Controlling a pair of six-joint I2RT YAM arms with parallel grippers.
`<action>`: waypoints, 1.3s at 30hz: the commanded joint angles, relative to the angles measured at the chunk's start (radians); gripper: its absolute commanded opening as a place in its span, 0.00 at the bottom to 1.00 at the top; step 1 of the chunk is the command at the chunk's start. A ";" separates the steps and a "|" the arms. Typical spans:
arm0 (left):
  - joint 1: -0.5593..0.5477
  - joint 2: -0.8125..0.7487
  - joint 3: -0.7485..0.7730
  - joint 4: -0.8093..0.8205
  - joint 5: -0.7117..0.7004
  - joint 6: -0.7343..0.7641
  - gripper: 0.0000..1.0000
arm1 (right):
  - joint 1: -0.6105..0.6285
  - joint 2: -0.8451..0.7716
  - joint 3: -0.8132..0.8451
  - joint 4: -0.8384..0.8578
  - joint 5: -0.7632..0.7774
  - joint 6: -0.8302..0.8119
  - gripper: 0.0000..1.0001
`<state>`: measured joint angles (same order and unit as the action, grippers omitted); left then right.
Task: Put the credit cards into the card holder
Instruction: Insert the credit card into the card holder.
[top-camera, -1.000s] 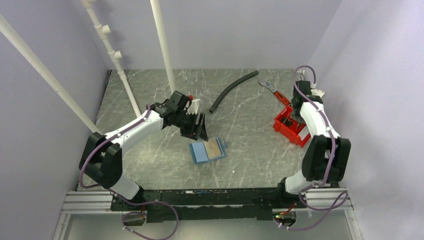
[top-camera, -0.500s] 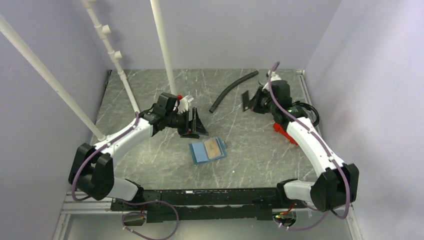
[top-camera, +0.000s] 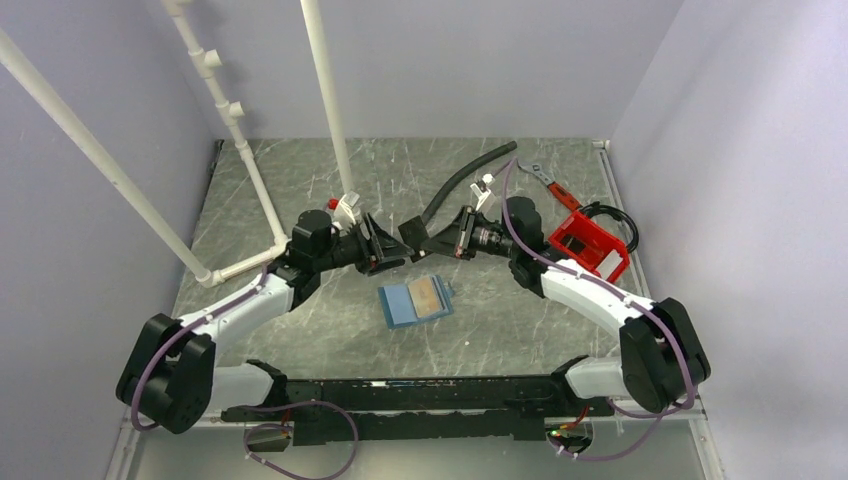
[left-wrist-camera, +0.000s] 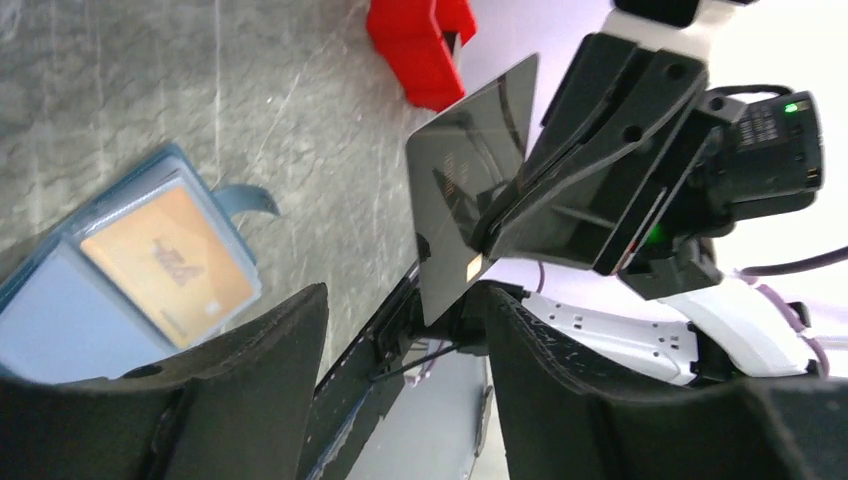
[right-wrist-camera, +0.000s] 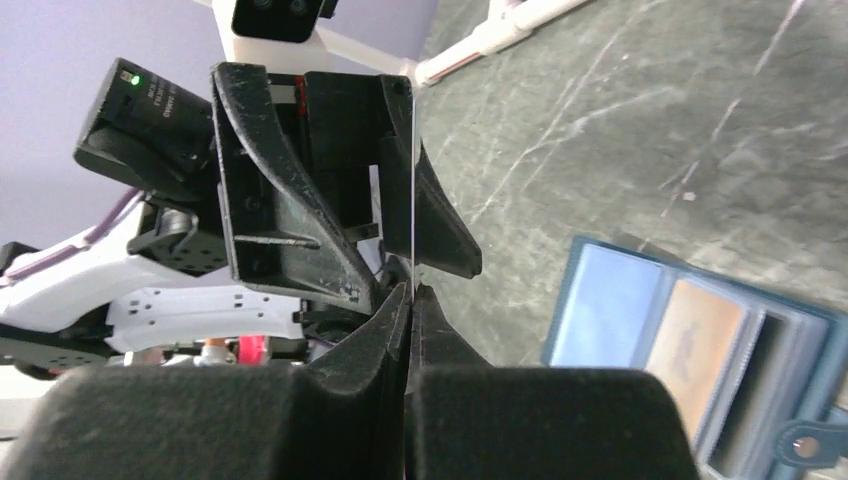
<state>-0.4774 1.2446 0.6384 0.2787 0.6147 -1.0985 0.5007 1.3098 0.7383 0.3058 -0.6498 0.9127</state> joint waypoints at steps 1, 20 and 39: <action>0.002 -0.040 -0.025 0.221 -0.030 -0.084 0.59 | 0.020 -0.020 -0.036 0.240 -0.041 0.123 0.00; 0.042 0.036 0.163 -0.583 0.125 0.394 0.00 | 0.040 0.020 0.033 -0.336 0.025 -0.415 0.46; 0.053 0.299 0.115 -0.480 0.227 0.397 0.00 | 0.044 0.306 0.111 -0.354 0.007 -0.563 0.00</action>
<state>-0.4320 1.5238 0.7456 -0.2504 0.8009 -0.7208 0.5404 1.6020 0.8093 -0.0875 -0.6361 0.3889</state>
